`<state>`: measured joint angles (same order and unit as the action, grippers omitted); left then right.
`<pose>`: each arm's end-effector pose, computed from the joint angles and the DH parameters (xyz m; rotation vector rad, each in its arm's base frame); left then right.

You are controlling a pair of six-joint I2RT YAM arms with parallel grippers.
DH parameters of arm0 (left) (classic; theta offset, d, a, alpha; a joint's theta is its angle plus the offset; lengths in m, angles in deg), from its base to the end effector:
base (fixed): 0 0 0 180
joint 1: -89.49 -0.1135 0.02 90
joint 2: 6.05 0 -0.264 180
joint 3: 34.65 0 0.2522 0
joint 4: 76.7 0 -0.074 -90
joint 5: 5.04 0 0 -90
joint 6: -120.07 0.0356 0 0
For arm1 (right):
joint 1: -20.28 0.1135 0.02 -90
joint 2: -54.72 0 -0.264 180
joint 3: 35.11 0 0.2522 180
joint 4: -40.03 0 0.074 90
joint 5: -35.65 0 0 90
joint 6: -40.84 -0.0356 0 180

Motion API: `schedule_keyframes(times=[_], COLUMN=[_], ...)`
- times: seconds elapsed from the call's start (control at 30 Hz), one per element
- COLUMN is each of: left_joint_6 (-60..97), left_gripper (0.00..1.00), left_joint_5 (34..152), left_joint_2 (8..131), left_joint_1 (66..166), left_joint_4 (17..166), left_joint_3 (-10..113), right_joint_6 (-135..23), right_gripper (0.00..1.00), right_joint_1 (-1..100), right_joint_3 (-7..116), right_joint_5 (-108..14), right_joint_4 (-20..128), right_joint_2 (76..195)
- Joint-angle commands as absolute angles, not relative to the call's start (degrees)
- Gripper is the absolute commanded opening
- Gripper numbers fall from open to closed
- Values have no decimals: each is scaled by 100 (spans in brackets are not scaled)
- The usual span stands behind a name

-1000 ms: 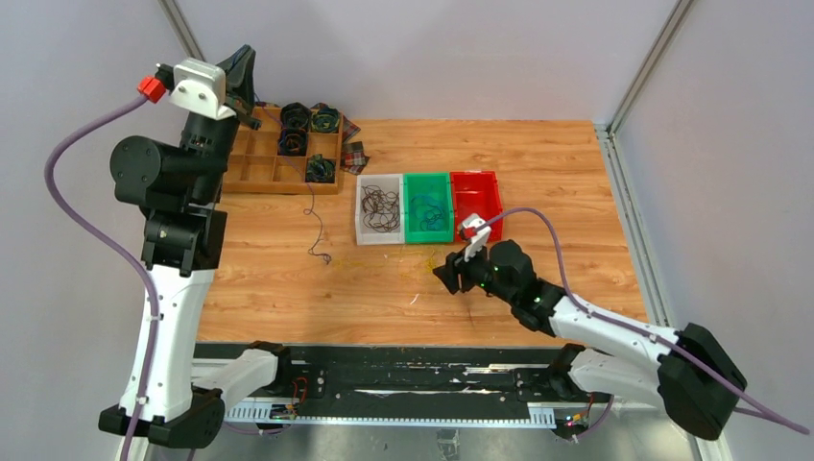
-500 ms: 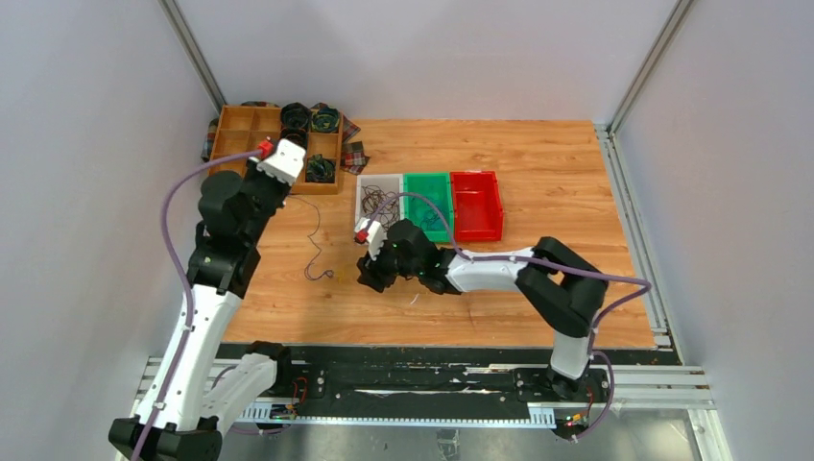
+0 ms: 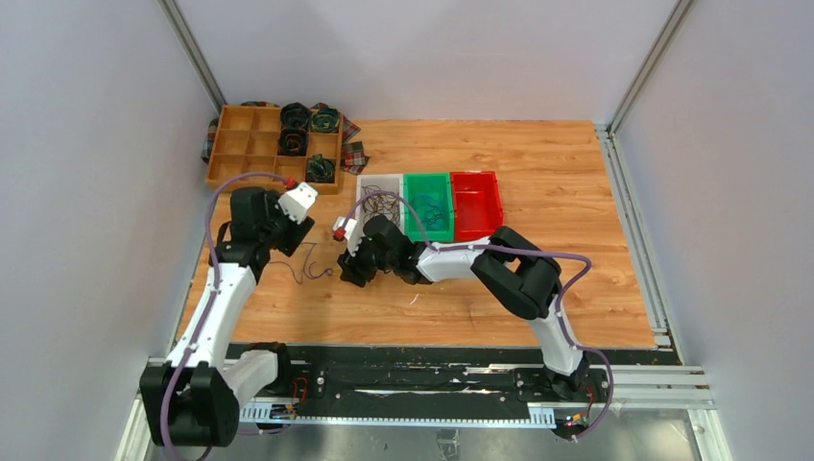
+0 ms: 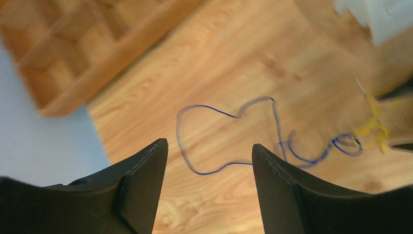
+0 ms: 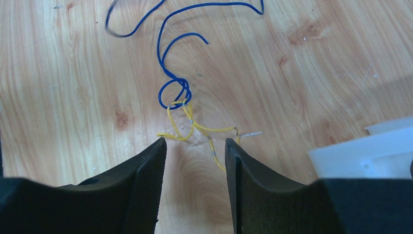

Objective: Untangle the cables
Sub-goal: Untie the cable.

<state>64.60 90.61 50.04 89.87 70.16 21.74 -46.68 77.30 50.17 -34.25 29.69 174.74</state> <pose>0.2168 -0.0049 0.2746 0.7000 2.0335 0.2425 0.2386 0.3902 0.1540 -1.2426 1.6937 0.9451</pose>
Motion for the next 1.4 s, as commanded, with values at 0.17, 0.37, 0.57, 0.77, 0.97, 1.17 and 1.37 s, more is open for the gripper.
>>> schedule_keyframes(times=[0.17, 0.37, 0.57, 0.77, 0.97, 1.17, 1.37], left_joint_6=[8101, 8383, 8457, 8757, 8859, 9303, 9197], left_gripper=[68, 59, 42, 37, 35, 35, 26], left_joint_5=[11452, 12300, 12338, 12492, 12124, 11398, 11224], left_joint_2=[5922, 6293, 7237, 7260, 7452, 7511, 7876], left_joint_1=[8764, 8777, 8825, 8838, 9132, 9550, 9672], left_joint_4=[4999, 5283, 5453, 5389, 5378, 5399, 5464], left_joint_3=[2442, 2291, 2490, 2562, 2663, 2556, 2742], right_joint_6=[-4911, -5066, -5396, -5819, -6414, -6660, -6747], right_gripper=[31, 12, 1, 1, 27, 34, 34], right_joint_1=[7660, 7619, 7502, 7418, 7394, 7381, 7383], right_joint_3=[5228, 4891, 4460, 4039, 3876, 2863, 1830], right_joint_5=[-3267, -3319, -3319, -3331, -3814, -4237, -4515], right_joint_4=[2592, 2271, 1906, 1458, 1146, 341, -130], right_joint_2=[17849, 17743, 17529, 17288, 17120, 16274, 15469])
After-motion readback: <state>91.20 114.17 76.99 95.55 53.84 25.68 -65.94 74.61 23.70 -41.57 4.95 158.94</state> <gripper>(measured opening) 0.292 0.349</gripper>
